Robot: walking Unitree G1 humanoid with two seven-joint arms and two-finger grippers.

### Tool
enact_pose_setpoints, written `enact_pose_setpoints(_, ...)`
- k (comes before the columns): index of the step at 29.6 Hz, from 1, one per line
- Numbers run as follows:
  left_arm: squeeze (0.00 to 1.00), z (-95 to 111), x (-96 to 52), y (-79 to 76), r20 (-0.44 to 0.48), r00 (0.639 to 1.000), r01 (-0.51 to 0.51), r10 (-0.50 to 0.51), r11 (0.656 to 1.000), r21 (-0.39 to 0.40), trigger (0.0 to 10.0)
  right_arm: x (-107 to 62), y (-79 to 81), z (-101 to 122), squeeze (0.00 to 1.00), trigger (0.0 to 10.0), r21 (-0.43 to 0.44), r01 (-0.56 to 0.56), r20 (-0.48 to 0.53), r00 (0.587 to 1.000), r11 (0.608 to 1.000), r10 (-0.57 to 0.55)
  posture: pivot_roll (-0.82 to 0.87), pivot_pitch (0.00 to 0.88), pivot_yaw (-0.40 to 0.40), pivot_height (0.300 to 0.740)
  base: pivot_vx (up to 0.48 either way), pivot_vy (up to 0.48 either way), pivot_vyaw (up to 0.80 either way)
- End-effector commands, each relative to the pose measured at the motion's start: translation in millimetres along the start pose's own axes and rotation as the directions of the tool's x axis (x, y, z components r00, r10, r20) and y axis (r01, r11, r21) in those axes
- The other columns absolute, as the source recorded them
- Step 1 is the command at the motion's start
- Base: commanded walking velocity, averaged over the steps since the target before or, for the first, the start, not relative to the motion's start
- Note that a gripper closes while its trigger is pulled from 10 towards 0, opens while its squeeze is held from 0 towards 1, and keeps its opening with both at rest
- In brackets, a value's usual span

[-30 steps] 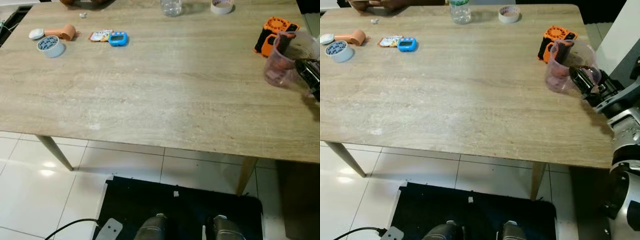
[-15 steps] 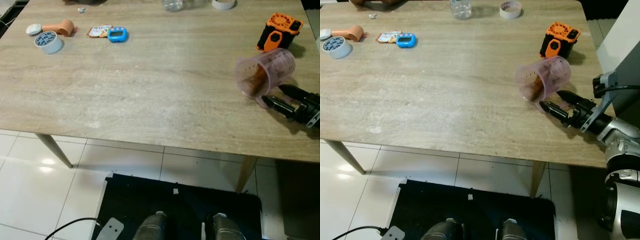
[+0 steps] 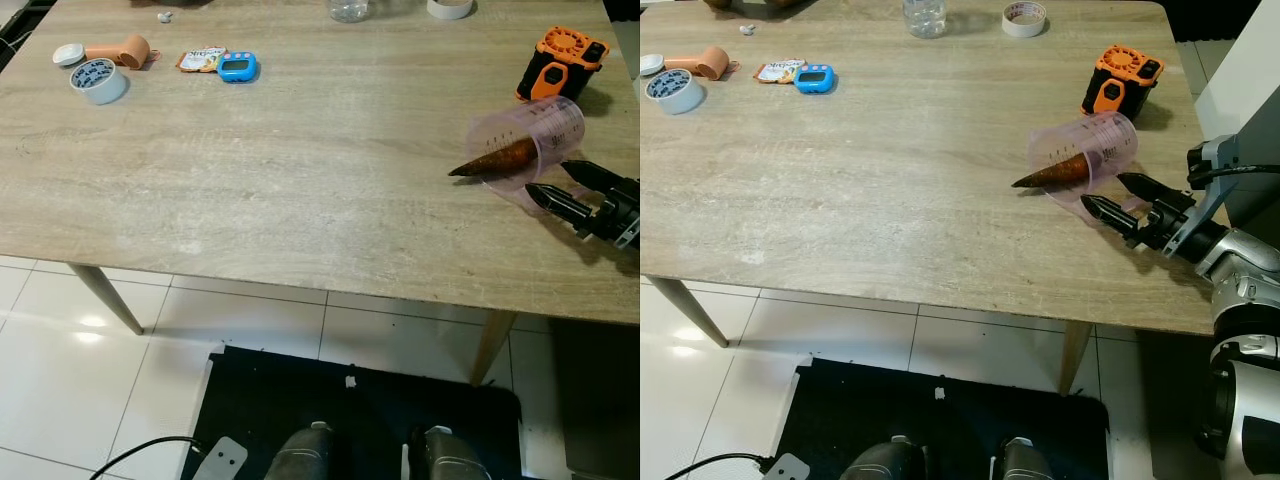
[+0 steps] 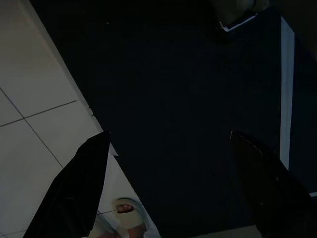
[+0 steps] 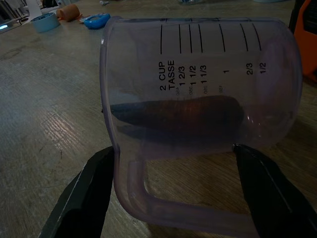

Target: Restocking fridge

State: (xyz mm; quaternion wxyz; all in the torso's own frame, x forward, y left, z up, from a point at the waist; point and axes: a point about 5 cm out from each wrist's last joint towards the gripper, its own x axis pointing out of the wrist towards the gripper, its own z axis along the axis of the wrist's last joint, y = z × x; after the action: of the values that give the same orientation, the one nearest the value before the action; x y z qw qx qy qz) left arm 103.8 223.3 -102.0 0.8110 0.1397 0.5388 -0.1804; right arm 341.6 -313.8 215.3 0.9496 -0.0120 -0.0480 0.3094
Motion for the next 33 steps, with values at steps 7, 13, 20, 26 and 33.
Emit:
enact_pose_setpoints(7, 0.00, -9.1, 2.1, -13.7, -0.041, 0.999, 0.026, -0.027, 0.999, -0.019, 10.0, 14.2, 10.0, 4.5, 0.00, 10.0, -0.030, -0.067, 0.048, 0.997, 0.997, 0.068, 0.08, 0.244, 0.044, 0.740, 0.000, 0.000, 0.00)
enact_pose_setpoints(13, 0.00, -5.8, 4.4, -17.9, -0.041, 0.999, 0.028, -0.029, 0.999, -0.023, 10.0, 47.3, 41.8, 3.4, 0.00, 10.0, -0.035, -0.223, 0.104, 0.969, 0.974, 0.225, 0.06, 0.235, 0.031, 0.740, 0.000, 0.000, 0.00)
enact_pose_setpoints(20, 0.00, -2.9, 6.8, -24.1, -0.038, 0.999, 0.037, -0.038, 0.999, -0.027, 10.0, 67.4, 66.2, 5.6, 0.00, 10.0, -0.049, -0.340, 0.117, 0.932, 0.939, 0.343, 0.05, 0.229, 0.017, 0.740, 0.000, 0.000, 0.00)
enact_pose_setpoints(26, 0.00, -0.3, 8.8, -29.9, -0.033, 0.998, 0.043, -0.045, 0.998, -0.036, 10.0, 81.2, 81.3, 10.0, 0.00, 10.0, -0.102, -0.383, 0.099, 0.914, 0.918, 0.392, 0.04, 0.224, 0.000, 0.740, 0.000, 0.000, 0.00)
enact_pose_setpoints(33, 0.00, 0.3, 10.1, -35.1, -0.032, 0.998, 0.048, -0.050, 0.998, -0.049, 10.0, 83.1, 88.0, 11.2, 0.00, 10.0, -0.252, -0.349, -0.031, 0.935, 0.903, 0.352, 0.03, 0.222, -0.012, 0.740, 0.000, 0.000, 0.00)
